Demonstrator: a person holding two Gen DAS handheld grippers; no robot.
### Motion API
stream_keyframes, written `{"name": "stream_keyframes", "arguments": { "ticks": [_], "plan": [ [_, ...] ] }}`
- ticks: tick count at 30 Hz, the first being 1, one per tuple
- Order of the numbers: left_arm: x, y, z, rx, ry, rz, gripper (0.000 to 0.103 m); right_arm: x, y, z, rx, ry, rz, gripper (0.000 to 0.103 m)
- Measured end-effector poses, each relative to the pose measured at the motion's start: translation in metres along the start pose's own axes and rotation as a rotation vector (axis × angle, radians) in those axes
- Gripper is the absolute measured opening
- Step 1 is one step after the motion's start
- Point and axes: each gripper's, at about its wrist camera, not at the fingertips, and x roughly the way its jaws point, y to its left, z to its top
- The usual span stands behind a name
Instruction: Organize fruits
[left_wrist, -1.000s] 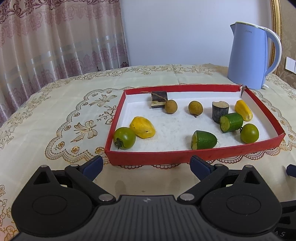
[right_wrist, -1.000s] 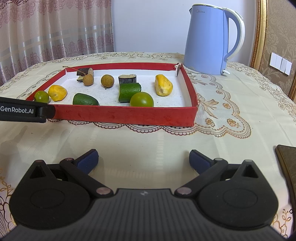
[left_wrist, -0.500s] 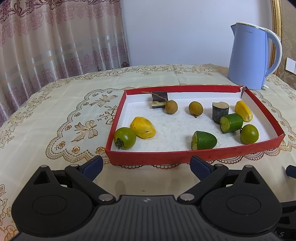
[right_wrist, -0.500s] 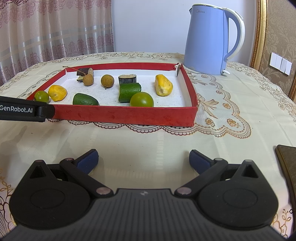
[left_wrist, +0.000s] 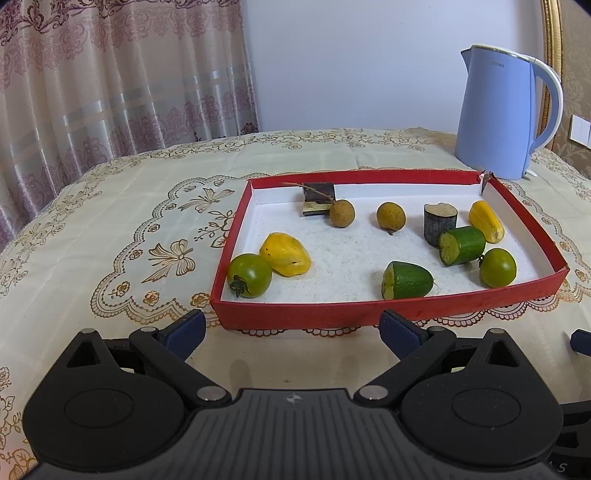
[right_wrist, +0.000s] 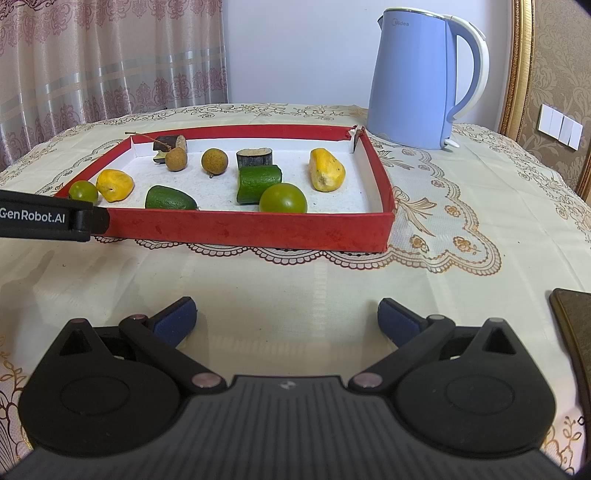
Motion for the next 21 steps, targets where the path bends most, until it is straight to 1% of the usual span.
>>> {"name": "stream_keyframes", "arguments": {
  "ticks": [21],
  "plan": [
    [0.0045,0.0029,0.0009,-0.003,0.009,0.002,0.101,-0.0001,-0.0003,0.0000,0.000,0.000,0.000,0.103]
  ]
}}
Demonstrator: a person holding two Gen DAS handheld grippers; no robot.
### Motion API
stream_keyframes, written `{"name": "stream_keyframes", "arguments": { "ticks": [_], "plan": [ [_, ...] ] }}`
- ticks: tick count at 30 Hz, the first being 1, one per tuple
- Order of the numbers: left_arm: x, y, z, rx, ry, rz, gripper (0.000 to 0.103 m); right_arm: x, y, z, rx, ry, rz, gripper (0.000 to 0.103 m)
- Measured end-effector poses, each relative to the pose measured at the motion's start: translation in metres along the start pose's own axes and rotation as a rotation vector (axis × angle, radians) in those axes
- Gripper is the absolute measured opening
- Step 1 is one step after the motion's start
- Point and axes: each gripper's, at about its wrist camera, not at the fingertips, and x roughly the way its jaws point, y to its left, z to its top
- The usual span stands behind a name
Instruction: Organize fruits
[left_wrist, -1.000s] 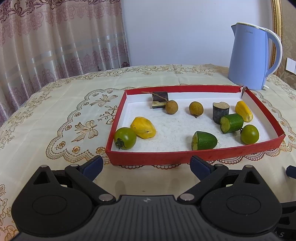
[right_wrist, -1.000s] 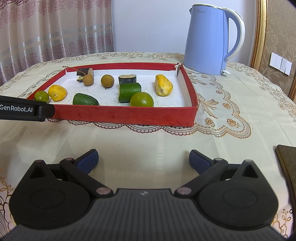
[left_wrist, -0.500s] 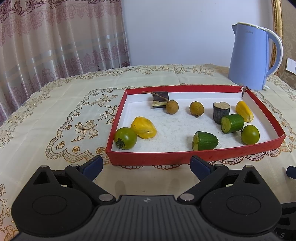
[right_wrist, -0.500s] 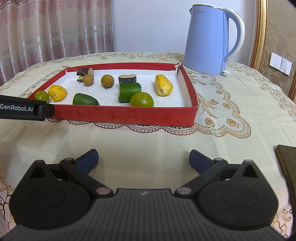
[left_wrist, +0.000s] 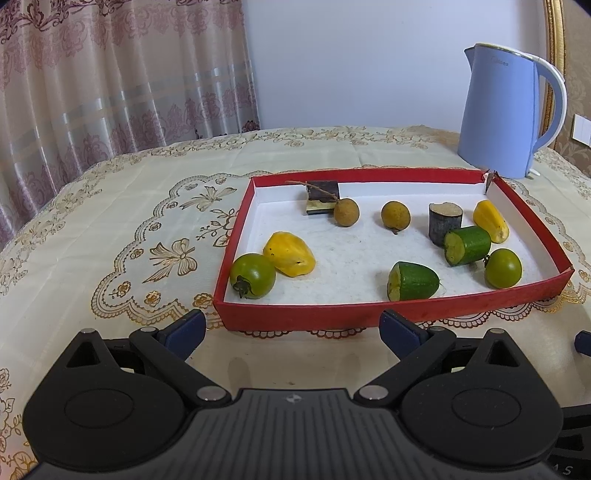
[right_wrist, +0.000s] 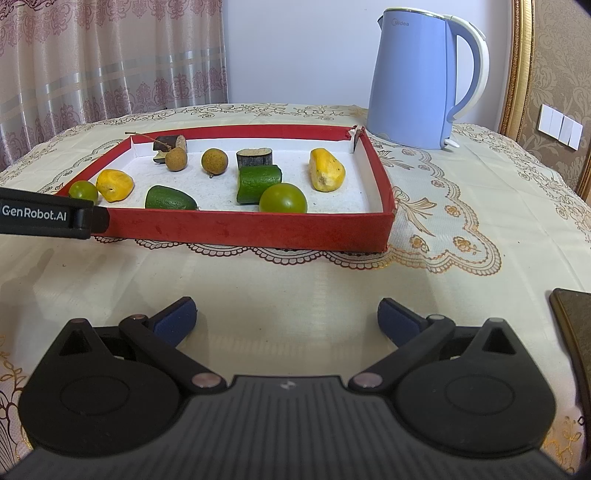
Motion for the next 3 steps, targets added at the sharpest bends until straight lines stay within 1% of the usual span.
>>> {"name": "stream_keyframes", "arguments": {
  "ticks": [3],
  "plan": [
    [0.0020,0.0019,0.0003,-0.008,0.007,0.002,0.101,0.0000,0.0002,0.0000,0.000,0.000,0.000,0.103]
  ]
}}
